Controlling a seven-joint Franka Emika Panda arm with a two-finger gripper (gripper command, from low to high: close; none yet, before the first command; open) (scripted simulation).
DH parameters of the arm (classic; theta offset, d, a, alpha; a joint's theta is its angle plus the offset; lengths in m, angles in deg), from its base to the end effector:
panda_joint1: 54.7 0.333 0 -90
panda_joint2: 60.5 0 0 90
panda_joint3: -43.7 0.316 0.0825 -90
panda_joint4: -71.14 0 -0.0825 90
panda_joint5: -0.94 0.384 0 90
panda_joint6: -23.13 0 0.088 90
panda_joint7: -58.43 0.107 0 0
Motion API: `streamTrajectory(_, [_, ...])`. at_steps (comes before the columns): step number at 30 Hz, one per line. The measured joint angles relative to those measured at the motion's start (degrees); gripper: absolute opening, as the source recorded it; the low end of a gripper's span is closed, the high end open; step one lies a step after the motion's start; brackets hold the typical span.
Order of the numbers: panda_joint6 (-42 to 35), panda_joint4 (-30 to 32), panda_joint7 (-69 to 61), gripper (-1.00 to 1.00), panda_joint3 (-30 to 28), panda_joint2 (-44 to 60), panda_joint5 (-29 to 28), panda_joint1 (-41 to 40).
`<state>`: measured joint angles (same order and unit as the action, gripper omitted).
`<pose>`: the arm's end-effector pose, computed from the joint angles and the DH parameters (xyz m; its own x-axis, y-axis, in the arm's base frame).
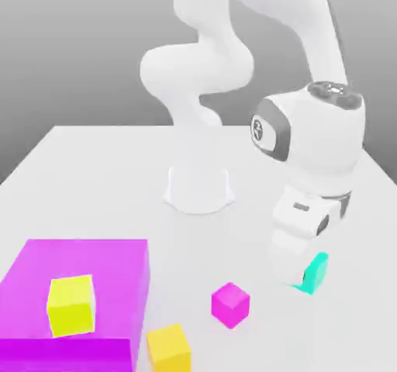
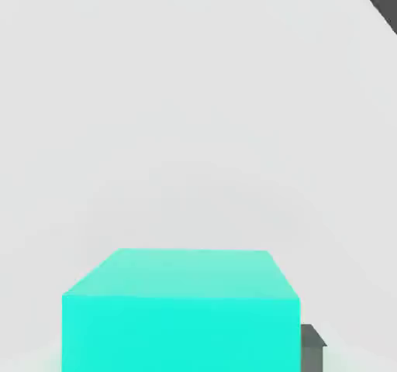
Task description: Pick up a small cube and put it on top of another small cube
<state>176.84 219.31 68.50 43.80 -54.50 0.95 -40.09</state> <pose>0.4292 0.1127 0.2213 0.9967 0.0807 -0.0079 0.0807 -0.9967 0.0011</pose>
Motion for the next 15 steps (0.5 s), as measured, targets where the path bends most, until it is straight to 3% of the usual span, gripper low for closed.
streamTrajectory(6, [-5.33,-6.49,-14.02,-1.00,-6.88,0.93,1.59,-10.60])
streamTrajectory(11, [1.46,-7.79,-17.75,-1.00,-6.53,8.98,4.06,-12.80])
streamTrajectory(12, [2.54,-7.84,-18.01,1.00,-6.34,10.14,4.38,-12.98])
streamTrajectory(15, [2.53,-7.84,-18.01,1.00,-6.34,10.14,4.38,-12.98])
